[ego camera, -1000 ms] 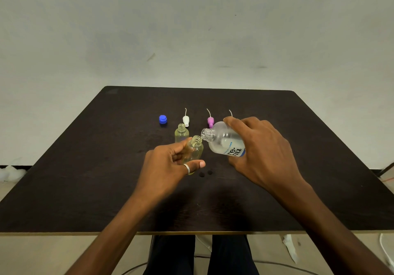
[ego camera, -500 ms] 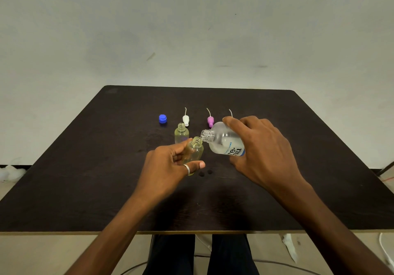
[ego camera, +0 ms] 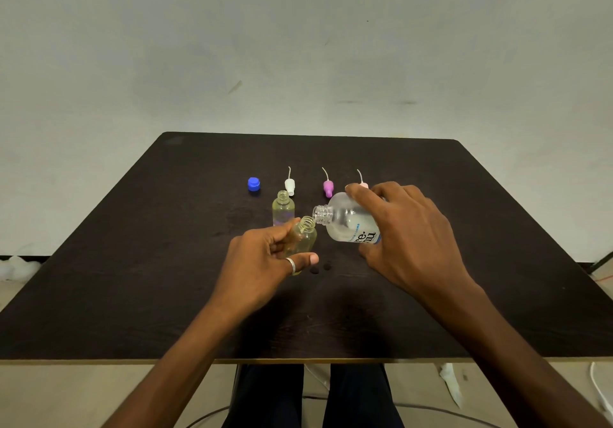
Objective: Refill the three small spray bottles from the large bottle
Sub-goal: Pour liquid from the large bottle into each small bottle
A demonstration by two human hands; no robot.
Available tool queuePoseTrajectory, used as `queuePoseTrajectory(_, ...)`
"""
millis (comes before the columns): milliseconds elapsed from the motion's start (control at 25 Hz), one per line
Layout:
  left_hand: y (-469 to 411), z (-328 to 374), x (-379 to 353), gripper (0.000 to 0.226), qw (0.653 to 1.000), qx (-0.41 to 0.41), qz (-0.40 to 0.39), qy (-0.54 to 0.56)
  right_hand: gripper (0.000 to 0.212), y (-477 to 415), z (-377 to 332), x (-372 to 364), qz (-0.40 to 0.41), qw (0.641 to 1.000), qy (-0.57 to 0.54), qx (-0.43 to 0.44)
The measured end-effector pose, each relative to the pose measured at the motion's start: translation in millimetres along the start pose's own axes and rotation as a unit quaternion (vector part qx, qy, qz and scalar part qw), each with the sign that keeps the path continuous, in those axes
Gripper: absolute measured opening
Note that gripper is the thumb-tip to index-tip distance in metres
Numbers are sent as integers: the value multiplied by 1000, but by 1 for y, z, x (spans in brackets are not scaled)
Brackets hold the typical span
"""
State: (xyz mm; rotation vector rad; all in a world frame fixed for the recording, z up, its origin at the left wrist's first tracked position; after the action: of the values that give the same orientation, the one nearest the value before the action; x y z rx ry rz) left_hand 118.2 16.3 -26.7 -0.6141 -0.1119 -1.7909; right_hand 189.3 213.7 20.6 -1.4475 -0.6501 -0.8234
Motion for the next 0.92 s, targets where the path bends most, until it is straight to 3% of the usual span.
queuePoseTrajectory(920,1,-14,-5,55,1000,-12,5,-10,77,4,-2,-9,-3,1000,17,10)
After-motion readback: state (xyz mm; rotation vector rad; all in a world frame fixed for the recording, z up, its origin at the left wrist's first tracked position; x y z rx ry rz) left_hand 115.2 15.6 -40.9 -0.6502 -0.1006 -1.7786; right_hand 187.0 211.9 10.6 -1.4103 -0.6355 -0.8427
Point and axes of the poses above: each hand's wrist, its own y-axis away from the middle knuckle, its own x-axis out of the back of the hand, z = x × y, the point moved 2 cm from there along -y, towards the middle knuckle, and after that the axes turned 8 degrees about z, right-handed, at the moved point
